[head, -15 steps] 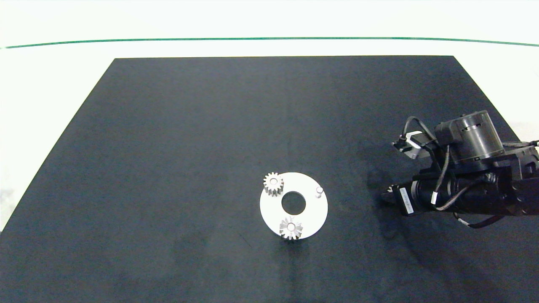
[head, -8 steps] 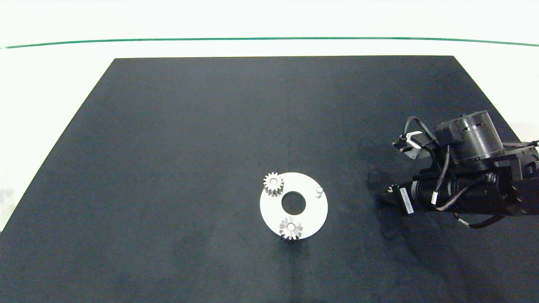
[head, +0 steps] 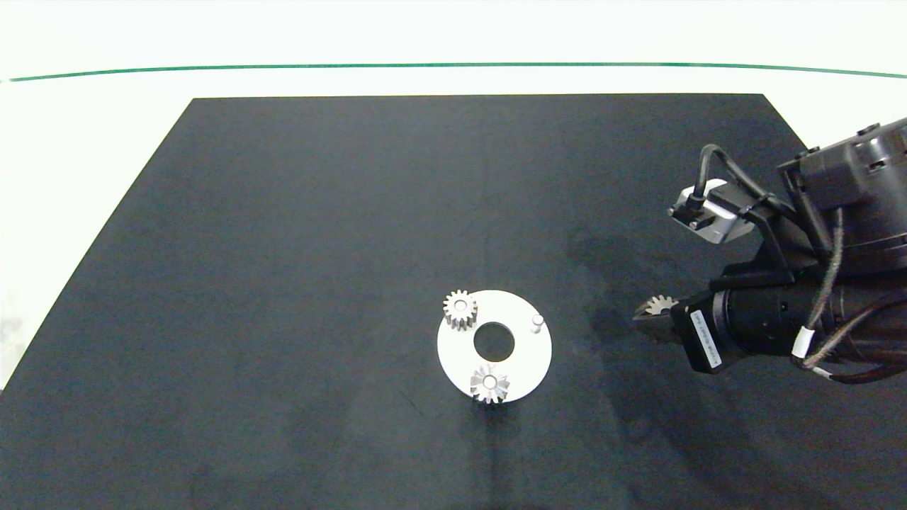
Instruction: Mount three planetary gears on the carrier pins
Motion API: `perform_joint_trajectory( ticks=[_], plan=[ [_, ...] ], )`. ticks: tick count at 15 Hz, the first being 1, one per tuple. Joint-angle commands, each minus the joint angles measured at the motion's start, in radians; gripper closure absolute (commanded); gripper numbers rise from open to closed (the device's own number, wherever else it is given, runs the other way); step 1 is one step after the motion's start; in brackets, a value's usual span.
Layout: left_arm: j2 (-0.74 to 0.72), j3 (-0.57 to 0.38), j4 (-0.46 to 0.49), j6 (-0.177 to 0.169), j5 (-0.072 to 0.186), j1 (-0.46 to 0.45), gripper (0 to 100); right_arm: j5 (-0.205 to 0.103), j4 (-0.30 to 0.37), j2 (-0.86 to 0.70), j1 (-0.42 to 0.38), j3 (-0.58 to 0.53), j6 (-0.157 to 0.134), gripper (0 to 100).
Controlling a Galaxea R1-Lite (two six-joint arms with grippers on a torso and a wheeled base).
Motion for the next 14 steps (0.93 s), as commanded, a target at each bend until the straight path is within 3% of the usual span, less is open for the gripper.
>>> perform_joint_trajectory(
  ticks=[1,3,7,14],
  plan=[
    [-0.002,0.0,0.005,0.0,0.002,0.003,0,-0.05,0.005,0.044,0.102,-0.068,0.001,93],
    [-0.002,0.0,0.005,0.0,0.002,0.003,0,-0.076,-0.003,0.112,0.132,-0.095,0.001,93],
    [-0.003,0.0,0.005,0.0,0.003,0.003,0,-0.079,-0.058,0.201,0.158,-0.103,0.001,93],
    [-0.013,0.0,0.005,0.0,0.003,0.0,0,-0.081,-0.058,0.282,0.153,-0.181,0.001,93]
  ],
)
